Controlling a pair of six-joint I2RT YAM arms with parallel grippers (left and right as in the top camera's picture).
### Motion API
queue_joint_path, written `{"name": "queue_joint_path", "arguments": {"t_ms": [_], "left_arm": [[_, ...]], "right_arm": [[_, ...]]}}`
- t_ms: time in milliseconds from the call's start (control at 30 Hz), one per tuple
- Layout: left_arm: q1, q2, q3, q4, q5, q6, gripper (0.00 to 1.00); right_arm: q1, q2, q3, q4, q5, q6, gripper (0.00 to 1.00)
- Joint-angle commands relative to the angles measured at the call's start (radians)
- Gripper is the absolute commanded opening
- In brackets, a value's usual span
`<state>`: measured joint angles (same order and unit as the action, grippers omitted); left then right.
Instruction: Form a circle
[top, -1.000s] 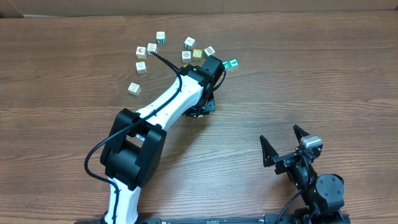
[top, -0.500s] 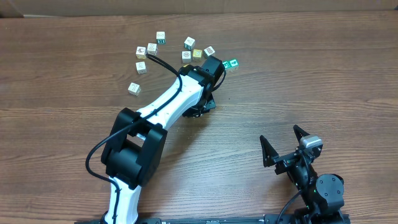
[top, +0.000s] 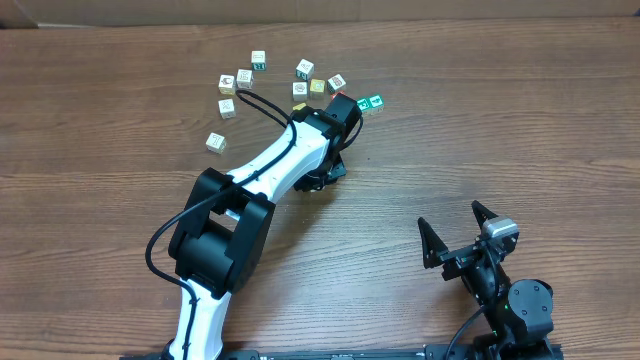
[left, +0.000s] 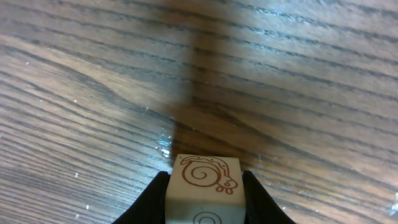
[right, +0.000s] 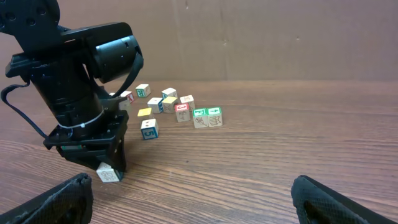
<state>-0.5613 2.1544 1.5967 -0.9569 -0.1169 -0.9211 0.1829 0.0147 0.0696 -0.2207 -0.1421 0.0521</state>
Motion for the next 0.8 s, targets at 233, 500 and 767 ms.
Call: {"name": "queue_joint_path", "arguments": {"t_ms": [233, 500, 767], "left_arm": [[0.026, 0.023, -0.004, -0.003, -0.022, -0.108, 0.47], [0.026, 0.023, 0.023, -0.011, -0.027, -0.102, 0.66], [0.026, 0.022, 0.269, -0.173, -0.133, -0.009, 0.73]], "right_arm": [[-0.008, -0.012, -0.003, 0.006, -0.002, 0.004, 1.00], [-0.008, -0.012, -0.003, 0.006, -0.002, 0.004, 1.00], [-0.008, -0.012, -0.003, 0.006, -0.002, 0.004, 1.00]]}}
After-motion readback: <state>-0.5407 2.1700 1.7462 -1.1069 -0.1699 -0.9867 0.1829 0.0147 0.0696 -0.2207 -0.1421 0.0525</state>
